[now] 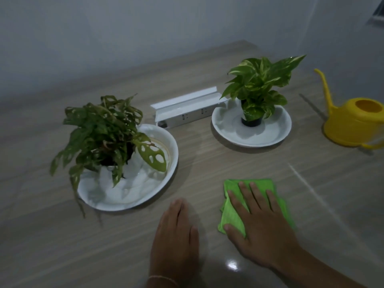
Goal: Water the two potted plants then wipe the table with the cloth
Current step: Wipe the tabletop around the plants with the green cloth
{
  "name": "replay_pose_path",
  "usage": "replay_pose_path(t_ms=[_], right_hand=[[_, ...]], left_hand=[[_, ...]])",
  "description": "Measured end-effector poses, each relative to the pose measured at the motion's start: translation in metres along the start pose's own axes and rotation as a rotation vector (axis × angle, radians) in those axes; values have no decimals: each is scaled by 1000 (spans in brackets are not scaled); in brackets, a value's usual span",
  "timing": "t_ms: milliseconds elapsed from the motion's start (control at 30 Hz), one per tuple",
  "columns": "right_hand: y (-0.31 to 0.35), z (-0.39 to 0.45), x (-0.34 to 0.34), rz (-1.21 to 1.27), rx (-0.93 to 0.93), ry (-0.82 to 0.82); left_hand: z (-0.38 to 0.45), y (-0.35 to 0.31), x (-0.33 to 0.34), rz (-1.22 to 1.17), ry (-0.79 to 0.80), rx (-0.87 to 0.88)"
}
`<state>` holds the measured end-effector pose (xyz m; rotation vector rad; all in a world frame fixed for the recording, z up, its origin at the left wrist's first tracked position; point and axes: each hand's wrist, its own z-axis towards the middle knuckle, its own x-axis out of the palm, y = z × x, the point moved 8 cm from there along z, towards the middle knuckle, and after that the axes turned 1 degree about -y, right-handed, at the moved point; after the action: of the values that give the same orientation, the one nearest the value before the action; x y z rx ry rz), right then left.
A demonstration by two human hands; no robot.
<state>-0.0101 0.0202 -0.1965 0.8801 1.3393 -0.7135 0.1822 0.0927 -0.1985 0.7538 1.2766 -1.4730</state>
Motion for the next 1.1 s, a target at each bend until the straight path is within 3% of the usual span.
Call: replay_pose_path(t_ms=[267, 567, 767, 1100], right_hand=[[119, -27, 22, 24, -251, 42], [249, -45, 38, 40, -392, 87], [341, -33, 50, 72, -455, 78], [436, 80, 62, 39, -472, 75]], left_hand=[[-79, 95, -48, 55, -115, -142], [-171, 217, -115, 184, -209, -314], [-189, 235, -136, 200, -126, -181], [-191, 263, -149, 175, -225, -420]])
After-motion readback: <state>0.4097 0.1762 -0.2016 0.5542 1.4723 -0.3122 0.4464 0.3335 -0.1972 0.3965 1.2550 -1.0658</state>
